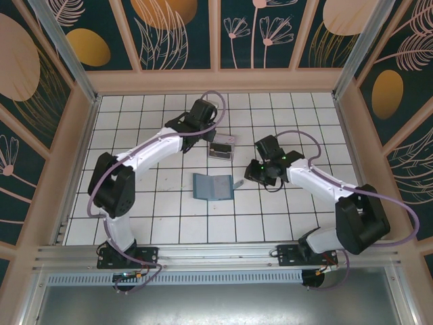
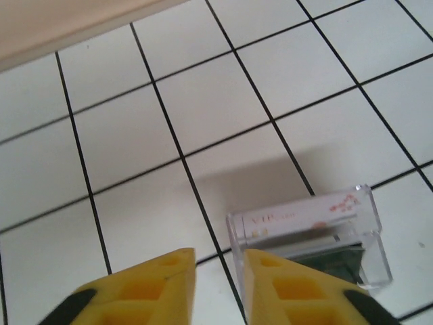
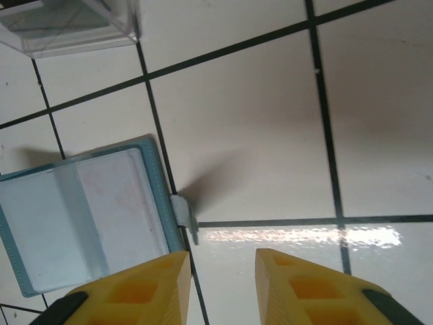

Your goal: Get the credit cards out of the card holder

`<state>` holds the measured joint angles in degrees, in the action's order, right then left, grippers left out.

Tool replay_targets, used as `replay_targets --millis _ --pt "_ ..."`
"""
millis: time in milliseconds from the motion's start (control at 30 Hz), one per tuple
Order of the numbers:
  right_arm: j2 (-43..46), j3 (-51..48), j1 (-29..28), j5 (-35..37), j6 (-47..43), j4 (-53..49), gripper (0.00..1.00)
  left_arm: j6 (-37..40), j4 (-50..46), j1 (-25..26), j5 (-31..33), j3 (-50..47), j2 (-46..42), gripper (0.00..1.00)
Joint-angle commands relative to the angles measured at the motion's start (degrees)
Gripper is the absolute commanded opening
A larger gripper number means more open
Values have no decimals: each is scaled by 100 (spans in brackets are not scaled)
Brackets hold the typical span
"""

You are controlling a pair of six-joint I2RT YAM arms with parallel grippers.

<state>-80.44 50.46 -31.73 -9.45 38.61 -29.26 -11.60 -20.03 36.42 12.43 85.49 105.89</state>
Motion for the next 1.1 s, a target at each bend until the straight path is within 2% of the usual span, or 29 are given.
replay_targets --millis 0,67,233,433,733,967,1067 --pt "-234 252 -185 -57 -160 111 32 -1353 12 -13 -96 -270 -267 28" --pt "-365 313 -238 -79 -186 154 32 -1739 -275 -8 -141 -257 -264 30" --pt "-665 427 -324 -144 -253 257 31 -2422 -926 6 -816 -146 -57 32" --pt "-984 461 -377 -266 -340 398 30 -2746 -956 410 -1023 -522 -31 33" --pt "-1170 371 -400 -329 -416 514 24 -3501 83 685 -2304 -1755 -499 31" --pt "-1171 298 -448 -347 -374 561 7 -4007 945 886 -3057 -2505 -540 23" --pt "-1176 265 -482 -338 -333 574 4 -4193 1335 906 -3349 -2701 -496 21"
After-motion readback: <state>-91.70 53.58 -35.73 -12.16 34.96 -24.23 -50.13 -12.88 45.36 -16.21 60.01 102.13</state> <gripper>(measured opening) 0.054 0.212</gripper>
